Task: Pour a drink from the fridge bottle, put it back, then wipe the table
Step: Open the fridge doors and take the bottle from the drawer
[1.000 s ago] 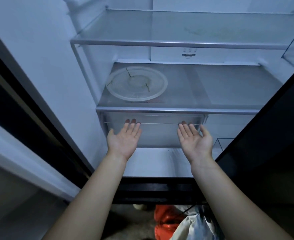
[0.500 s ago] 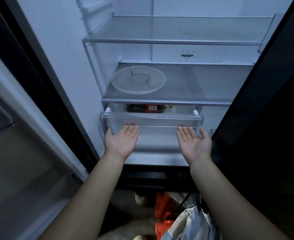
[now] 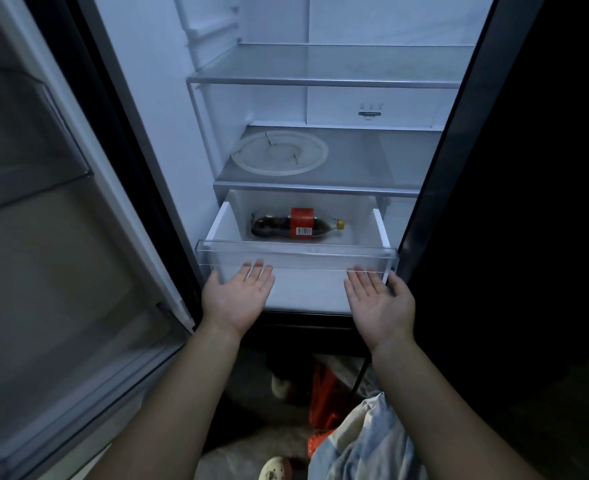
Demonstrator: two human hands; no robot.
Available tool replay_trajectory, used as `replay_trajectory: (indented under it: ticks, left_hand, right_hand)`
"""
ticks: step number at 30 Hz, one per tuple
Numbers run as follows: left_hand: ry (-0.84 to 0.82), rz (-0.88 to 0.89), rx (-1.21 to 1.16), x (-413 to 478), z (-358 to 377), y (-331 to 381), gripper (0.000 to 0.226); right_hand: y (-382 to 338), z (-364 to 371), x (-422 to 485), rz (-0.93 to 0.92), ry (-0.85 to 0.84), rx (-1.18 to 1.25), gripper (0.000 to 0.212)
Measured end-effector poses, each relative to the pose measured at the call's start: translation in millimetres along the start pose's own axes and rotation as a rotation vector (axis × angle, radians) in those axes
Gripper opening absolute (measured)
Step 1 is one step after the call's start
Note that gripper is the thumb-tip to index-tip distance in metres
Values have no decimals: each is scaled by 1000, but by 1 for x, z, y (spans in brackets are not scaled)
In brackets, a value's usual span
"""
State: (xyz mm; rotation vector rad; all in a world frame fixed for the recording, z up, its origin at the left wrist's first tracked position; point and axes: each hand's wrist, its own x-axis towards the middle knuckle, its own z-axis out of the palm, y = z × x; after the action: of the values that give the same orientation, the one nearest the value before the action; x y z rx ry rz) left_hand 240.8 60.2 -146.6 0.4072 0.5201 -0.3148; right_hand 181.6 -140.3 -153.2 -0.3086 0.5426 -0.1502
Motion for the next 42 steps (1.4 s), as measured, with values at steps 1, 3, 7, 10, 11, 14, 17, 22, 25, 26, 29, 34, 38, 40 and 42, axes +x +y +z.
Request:
replay_trajectory:
  ticks: [1, 3, 7, 10, 11, 14, 17, 22, 25, 26, 29, 34, 38, 40, 42]
  left_hand:
    - [0, -1, -1, -3, -3, -2, 63]
    - [-9, 4, 4, -9, -7, -6, 62]
    - [-12, 21, -2, -20, -9, -6, 61]
    - [4, 23, 9, -22, -10, -4, 60]
    - [5, 24, 20, -23, -10, -5, 59]
    - [-1, 45, 84, -29, -4, -7, 57]
    - [-37, 33, 278, -39, 3, -3, 51]
    - [-158, 160, 921, -45, 24, 8, 36]
    - [-135, 674, 1452, -31, 30, 14, 28]
    - [-144, 826, 1669, -22, 28, 16, 31]
    - [-210, 953, 2118, 5, 16, 24, 56]
    - [-236, 1097, 2446, 35, -1, 28, 61]
    - [-254, 1206, 2391, 41, -8, 27, 49]
    - [-267, 1195, 2364, 41, -6, 28, 49]
    - [-280, 1157, 2365, 40, 0, 30, 52]
  right_hand:
    - [0, -3, -4, 3, -4, -4, 49]
    - [-2, -9, -11, 20, -12, -9, 49]
    - [-2, -14, -20, 72, -47, -23, 48]
    - [-3, -15, -23, 78, -69, -27, 51]
    - [-3, -15, -24, 76, -72, -27, 52]
    - [-4, -14, -22, 59, -63, -78, 50]
    - [-2, -13, -18, 1, -17, -394, 35]
    - [3, 5, -18, -159, -84, -991, 19]
    - [2, 22, -13, -513, -194, -1245, 16]
    - [1, 25, -10, -632, -218, -1359, 15]
    - [-2, 28, 8, -928, -260, -1793, 25]
    - [2, 18, 38, -1060, -181, -2224, 45]
    - [9, 9, 43, -1223, -145, -2289, 40]
    - [11, 10, 44, -1236, -125, -2274, 39]
    - [10, 10, 45, -1262, -138, -2275, 38]
